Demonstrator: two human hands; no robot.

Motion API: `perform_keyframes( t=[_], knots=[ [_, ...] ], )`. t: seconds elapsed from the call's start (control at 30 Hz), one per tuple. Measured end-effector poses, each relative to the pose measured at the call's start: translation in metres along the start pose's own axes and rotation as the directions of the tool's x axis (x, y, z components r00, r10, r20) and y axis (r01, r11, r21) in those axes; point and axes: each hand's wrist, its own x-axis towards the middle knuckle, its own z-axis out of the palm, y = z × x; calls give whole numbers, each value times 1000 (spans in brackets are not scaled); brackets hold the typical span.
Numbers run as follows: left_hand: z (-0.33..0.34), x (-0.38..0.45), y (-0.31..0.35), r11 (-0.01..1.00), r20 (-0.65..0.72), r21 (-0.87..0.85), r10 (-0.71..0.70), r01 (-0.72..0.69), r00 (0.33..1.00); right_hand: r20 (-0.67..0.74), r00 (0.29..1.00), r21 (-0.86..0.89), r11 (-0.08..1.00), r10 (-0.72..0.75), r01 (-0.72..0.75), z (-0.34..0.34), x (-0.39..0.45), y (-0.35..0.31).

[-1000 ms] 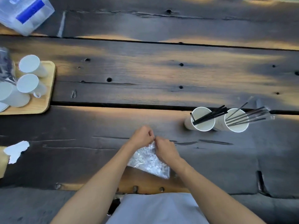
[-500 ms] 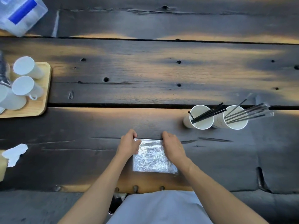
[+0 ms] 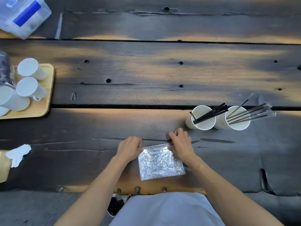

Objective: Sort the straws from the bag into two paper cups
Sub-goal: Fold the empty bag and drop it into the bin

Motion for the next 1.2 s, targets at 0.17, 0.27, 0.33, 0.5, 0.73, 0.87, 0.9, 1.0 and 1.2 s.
perform_keyframes(
  t=[0.17,0.27,0.33,0.5,0.73,0.87,0.9,1.0,1.2],
  knots=[
    [12,-15,-12,978,-98,-141,139,-152,985,17,995,-44,995,-93,94,1,2,5],
    [14,-24,-17,914,-130,-400,17,-69,991,15,995,-5,995,-98,98,-1,2,10],
    [13,-30,-21,829,-168,-559,-84,-25,982,43,997,185,981,-66,57,-4,3,10],
    [11,-48,-23,377,-104,-925,-378,50,920,187,977,836,506,98,-211,-15,-6,-1],
    [24,-83,-27,27,139,-987,-362,159,922,171,956,958,187,238,-217,-28,-18,-34],
    [37,-112,-28,12,128,-990,-315,139,940,161,956,974,119,245,-195,-39,-27,-54],
    [39,-119,-27,7,110,-993,-330,118,938,165,960,975,110,226,-194,-41,-30,-59],
    [43,-135,-30,2,42,-999,-430,48,902,229,969,960,142,92,-240,-45,-43,-66],
    [48,-161,-43,0,3,-1000,-560,3,828,305,952,894,343,7,-289,-32,-69,-73]
  ],
)
